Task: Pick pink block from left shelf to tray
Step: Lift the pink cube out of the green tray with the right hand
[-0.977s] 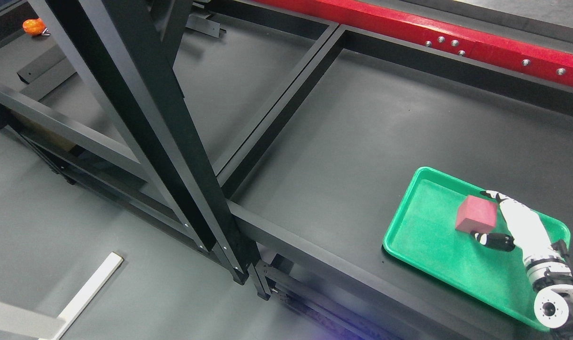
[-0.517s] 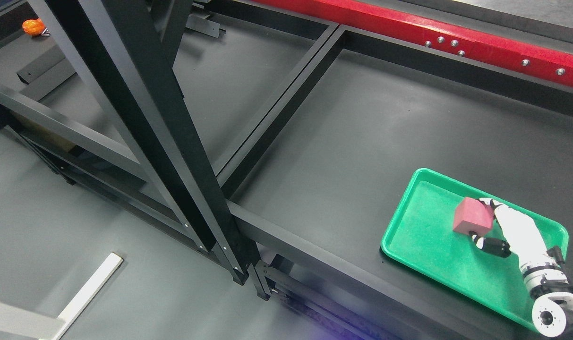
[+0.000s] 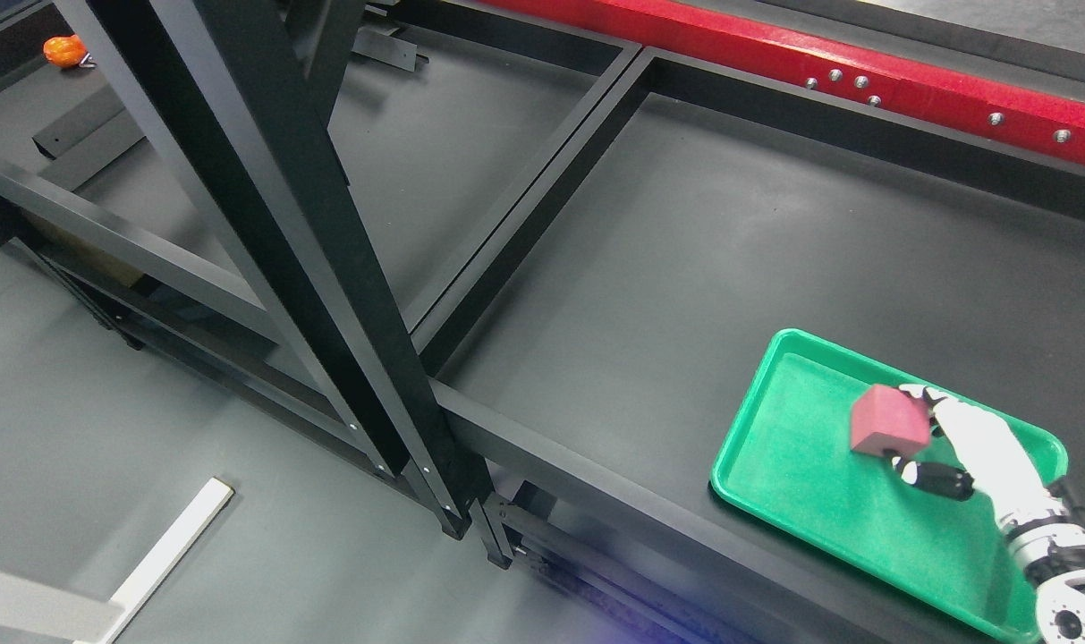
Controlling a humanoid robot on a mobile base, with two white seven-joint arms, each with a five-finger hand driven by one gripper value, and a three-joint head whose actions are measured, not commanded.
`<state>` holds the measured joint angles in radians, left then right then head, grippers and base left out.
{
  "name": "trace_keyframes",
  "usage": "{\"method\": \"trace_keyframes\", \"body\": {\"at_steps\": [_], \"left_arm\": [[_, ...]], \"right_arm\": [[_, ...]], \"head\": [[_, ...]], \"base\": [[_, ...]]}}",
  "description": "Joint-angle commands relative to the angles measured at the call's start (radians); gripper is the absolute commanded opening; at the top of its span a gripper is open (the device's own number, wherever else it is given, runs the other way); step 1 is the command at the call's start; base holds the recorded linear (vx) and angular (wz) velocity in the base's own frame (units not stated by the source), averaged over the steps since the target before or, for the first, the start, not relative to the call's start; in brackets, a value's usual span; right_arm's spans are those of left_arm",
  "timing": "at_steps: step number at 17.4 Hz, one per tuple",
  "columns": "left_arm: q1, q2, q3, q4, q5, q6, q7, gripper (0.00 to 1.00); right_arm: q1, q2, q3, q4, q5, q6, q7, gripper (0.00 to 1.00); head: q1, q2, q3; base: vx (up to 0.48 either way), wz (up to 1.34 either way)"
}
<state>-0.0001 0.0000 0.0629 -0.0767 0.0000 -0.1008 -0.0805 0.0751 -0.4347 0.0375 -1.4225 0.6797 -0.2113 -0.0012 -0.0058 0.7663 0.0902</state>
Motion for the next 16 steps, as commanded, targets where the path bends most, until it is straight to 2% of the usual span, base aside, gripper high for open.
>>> {"method": "trace_keyframes", "body": {"at_steps": [1, 8, 16], "left_arm": [[0.009, 0.017, 0.000, 0.000, -0.002, 0.000, 0.001, 1.00], [0.009, 0.017, 0.000, 0.000, -0.002, 0.000, 0.001, 1.00], [0.009, 0.017, 0.000, 0.000, -0.002, 0.000, 0.001, 1.00]], "right_arm": [[0.020, 0.076, -0.287, -0.010, -0.008, -0.128, -0.068, 0.02], [0.026, 0.244, -0.315, -0.078, -0.008, -0.122, -0.102, 0.02], [0.037, 0.284, -0.332, -0.145, -0.008, -0.122, -0.178, 0.02]], "head": [[0.0000, 0.000, 0.000], [0.0000, 0.000, 0.000], [0.0000, 0.000, 0.000]], "base": [[0.000, 0.00], [0.000, 0.00], [0.000, 0.00]]}}
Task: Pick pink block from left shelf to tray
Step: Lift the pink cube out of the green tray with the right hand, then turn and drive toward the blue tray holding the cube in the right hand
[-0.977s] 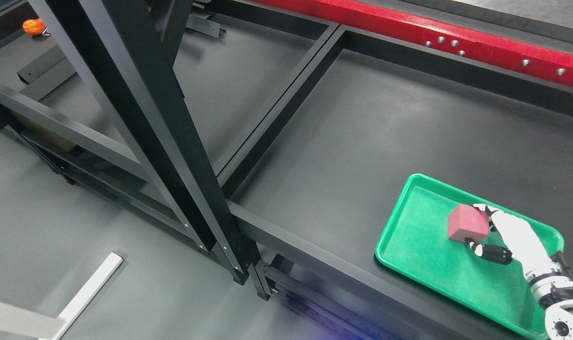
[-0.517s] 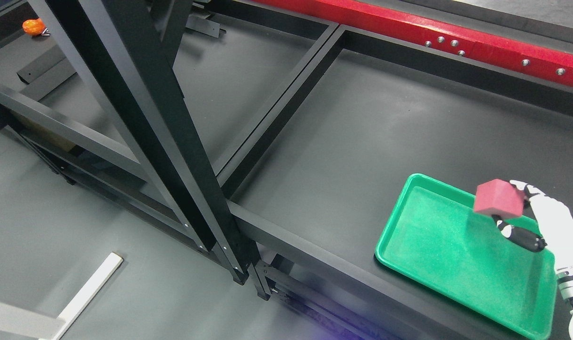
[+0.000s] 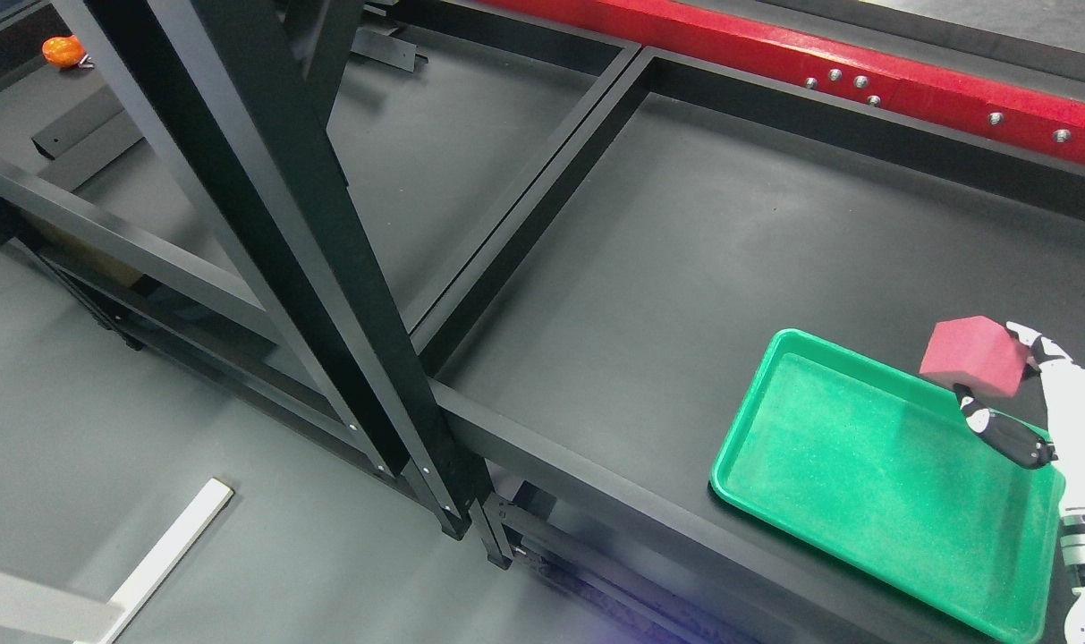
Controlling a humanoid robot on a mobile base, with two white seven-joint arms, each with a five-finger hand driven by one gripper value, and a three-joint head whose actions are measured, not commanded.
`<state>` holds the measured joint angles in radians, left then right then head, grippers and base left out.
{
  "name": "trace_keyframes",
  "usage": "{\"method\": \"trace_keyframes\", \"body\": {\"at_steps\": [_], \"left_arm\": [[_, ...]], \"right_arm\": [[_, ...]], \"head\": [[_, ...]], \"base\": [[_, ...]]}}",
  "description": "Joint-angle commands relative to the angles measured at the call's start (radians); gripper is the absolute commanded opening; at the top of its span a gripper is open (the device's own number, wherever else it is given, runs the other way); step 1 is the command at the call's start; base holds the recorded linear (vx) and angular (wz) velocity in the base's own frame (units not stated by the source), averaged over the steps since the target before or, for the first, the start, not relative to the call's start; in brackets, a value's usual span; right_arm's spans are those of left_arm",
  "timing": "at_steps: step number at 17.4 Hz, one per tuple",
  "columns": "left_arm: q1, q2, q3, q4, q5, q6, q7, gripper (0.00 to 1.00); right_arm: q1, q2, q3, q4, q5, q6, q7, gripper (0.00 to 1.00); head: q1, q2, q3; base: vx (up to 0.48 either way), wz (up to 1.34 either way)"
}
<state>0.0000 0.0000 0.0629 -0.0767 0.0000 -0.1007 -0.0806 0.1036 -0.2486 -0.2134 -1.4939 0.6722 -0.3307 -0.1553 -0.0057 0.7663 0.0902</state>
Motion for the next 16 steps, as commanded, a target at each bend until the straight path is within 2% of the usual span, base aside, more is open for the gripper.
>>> {"method": "trace_keyframes", "body": {"at_steps": [1, 5, 16], "left_arm": [[0.009, 0.017, 0.000, 0.000, -0.002, -0.001, 0.001, 1.00], [0.009, 0.017, 0.000, 0.000, -0.002, -0.001, 0.001, 1.00], [0.009, 0.017, 0.000, 0.000, -0.002, -0.001, 0.001, 1.00]], "right_arm": [[0.010, 0.098, -0.083, -0.075, 0.000, -0.002, -0.026, 0.02], [0.011, 0.130, -0.133, -0.095, -0.006, -0.008, -0.036, 0.02], [0.031, 0.155, -0.136, -0.114, -0.008, -0.010, -0.067, 0.01]], "head": [[0.0000, 0.000, 0.000], [0.0000, 0.000, 0.000], [0.0000, 0.000, 0.000]], "base": [[-0.001, 0.03], [-0.017, 0.02], [-0.071, 0.13]]}}
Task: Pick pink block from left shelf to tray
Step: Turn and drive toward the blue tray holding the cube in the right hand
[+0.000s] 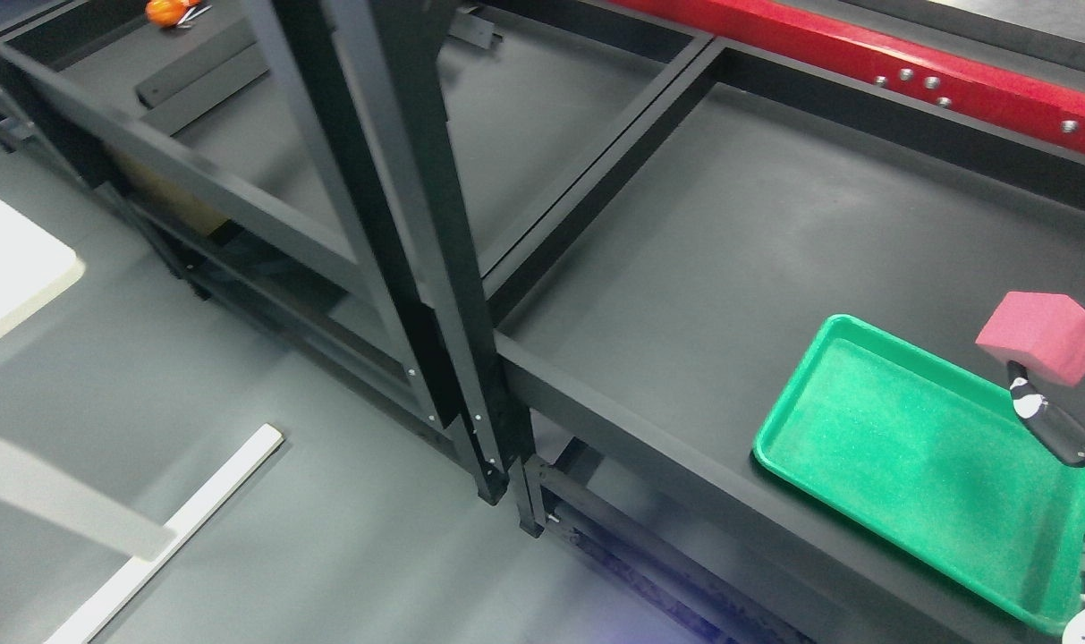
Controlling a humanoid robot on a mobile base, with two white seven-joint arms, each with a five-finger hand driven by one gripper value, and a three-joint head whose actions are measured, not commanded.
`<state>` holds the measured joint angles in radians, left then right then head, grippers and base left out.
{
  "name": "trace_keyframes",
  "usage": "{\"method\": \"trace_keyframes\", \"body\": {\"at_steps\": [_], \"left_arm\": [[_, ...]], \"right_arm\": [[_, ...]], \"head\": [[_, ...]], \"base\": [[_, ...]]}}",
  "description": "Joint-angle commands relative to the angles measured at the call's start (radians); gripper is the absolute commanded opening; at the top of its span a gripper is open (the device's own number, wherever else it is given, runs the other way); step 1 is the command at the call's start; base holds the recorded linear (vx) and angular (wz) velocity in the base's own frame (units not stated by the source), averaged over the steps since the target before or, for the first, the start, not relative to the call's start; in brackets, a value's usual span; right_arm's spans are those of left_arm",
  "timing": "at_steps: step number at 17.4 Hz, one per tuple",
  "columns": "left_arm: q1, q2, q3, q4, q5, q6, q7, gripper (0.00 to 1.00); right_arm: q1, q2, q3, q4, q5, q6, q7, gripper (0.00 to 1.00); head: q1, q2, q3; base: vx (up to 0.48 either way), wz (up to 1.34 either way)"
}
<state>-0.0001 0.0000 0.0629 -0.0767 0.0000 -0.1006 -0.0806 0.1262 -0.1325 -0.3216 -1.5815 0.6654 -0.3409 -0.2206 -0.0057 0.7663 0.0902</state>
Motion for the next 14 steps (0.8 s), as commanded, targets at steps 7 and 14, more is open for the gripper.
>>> {"method": "trace_keyframes", "body": {"at_steps": [7, 14], "left_arm": [[0.009, 0.017, 0.000, 0.000, -0.002, -0.001, 0.001, 1.00], [0.009, 0.017, 0.000, 0.000, -0.002, -0.001, 0.001, 1.00]], "right_arm": [[0.016, 0.040, -0.028, -0.026, -0.001, 0.000, -0.003, 0.01], [0.018, 0.040, -0.031, -0.026, -0.003, 0.000, -0.003, 0.01]], "head": [[0.0000, 0.000, 0.000], [0.0000, 0.000, 0.000]], "base": [[-0.110, 0.48], [-0.158, 0.74]]}}
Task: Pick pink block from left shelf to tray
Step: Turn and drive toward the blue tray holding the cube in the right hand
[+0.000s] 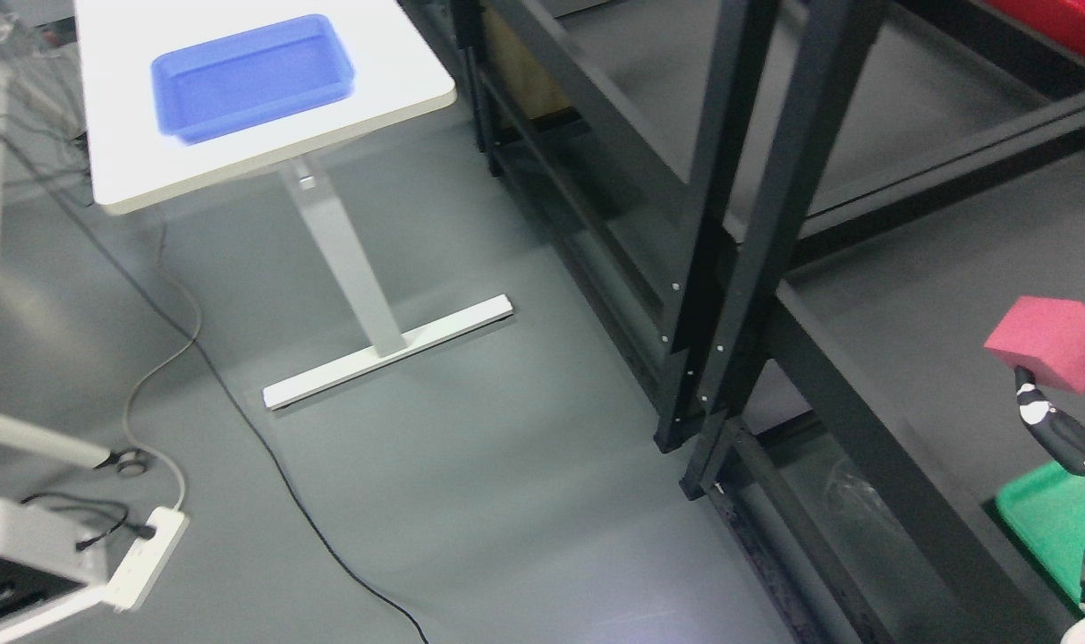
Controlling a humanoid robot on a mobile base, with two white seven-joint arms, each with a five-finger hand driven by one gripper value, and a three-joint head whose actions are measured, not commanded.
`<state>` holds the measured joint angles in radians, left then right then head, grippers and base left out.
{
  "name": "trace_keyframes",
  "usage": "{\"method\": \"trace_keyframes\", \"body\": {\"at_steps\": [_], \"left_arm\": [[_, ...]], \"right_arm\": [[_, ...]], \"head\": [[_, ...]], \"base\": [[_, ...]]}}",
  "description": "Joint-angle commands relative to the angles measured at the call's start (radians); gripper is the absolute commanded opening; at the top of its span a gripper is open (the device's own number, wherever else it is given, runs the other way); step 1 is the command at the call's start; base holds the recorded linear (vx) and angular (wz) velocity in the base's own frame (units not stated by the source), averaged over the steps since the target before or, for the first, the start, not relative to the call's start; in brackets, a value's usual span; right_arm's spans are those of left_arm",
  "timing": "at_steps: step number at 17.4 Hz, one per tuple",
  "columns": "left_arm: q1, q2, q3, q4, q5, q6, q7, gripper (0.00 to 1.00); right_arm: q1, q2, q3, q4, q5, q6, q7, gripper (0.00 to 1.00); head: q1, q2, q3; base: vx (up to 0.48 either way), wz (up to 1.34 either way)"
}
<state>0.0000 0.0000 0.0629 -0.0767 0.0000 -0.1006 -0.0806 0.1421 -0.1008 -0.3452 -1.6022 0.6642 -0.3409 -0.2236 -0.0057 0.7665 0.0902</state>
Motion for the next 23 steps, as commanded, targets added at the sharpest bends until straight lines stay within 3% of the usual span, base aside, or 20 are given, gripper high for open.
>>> {"method": "trace_keyframes", "body": {"at_steps": [1, 7, 23], "left_arm": [[0.009, 0.017, 0.000, 0.000, -0.002, -0.001, 0.001, 1.00], [0.009, 0.017, 0.000, 0.000, -0.002, -0.001, 0.001, 1.00], [0.009, 0.017, 0.000, 0.000, -0.002, -0.001, 0.001, 1.00]], "right_arm": [[0.002, 0.009, -0.008, -0.005, -0.002, 0.000, 0.000, 0.01], [0.002, 0.015, -0.008, -0.005, -0.008, 0.000, 0.000, 0.02], [0.001, 0.015, -0.003, -0.005, -0.008, 0.000, 0.001, 0.02]], "head": [[0.0000, 0.000, 0.000], [0.0000, 0.000, 0.000], [0.0000, 0.000, 0.000]], "base": [[-0.196, 0.82], [-0.162, 0.76], [-0.072, 0.32]]}}
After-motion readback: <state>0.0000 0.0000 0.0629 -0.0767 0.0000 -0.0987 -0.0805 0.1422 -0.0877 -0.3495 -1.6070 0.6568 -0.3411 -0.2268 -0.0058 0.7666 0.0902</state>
